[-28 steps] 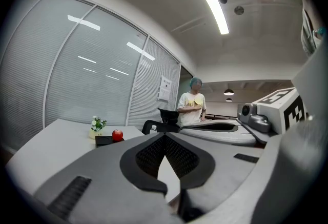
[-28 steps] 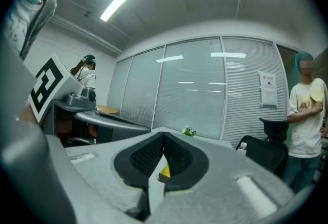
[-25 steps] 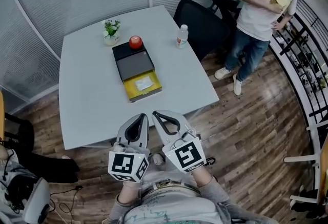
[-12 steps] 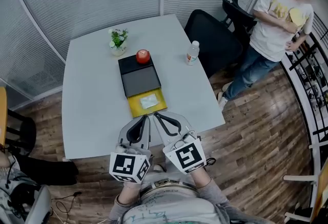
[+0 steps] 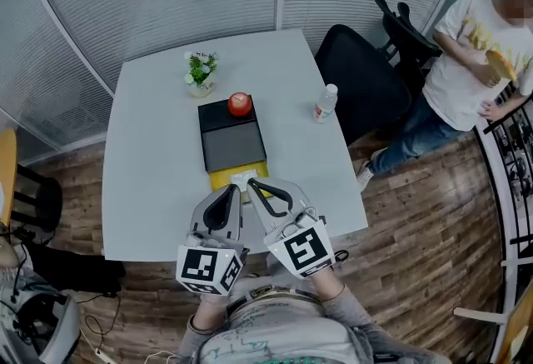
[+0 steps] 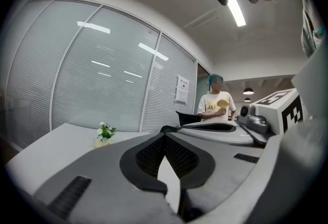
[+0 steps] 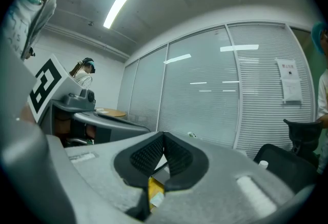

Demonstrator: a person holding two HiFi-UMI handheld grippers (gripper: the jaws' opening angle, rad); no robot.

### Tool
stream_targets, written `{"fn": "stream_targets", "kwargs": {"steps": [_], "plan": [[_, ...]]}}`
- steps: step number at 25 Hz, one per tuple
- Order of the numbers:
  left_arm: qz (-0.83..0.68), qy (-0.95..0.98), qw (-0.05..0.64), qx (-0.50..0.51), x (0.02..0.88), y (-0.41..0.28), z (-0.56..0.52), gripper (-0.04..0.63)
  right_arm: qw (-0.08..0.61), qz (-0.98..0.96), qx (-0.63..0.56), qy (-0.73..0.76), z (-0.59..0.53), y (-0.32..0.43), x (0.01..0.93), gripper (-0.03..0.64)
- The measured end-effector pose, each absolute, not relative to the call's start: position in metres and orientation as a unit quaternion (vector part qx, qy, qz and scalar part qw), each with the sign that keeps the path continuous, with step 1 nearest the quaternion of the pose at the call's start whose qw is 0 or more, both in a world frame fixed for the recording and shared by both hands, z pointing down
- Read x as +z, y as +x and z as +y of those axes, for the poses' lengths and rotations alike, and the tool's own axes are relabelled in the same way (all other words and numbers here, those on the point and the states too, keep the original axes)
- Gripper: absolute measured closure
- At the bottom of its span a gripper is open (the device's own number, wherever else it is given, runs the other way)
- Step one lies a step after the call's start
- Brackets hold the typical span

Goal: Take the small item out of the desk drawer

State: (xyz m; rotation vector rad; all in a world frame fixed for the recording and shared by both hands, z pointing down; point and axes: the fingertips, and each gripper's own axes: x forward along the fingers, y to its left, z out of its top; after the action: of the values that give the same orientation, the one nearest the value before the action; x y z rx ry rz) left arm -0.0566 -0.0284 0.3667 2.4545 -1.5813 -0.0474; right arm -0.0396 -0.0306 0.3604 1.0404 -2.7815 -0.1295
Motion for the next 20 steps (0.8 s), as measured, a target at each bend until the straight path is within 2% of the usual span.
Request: {"fn": "stream_targets", "kwargs": {"steps": [20], "plan": [[-0.586,0.803,0.109,-0.019,0.379,-0.052,-0.077,0.598,0.088,-0.955,-0.05,0.28,-0.081,-0.037,0.374,0.614]]}}
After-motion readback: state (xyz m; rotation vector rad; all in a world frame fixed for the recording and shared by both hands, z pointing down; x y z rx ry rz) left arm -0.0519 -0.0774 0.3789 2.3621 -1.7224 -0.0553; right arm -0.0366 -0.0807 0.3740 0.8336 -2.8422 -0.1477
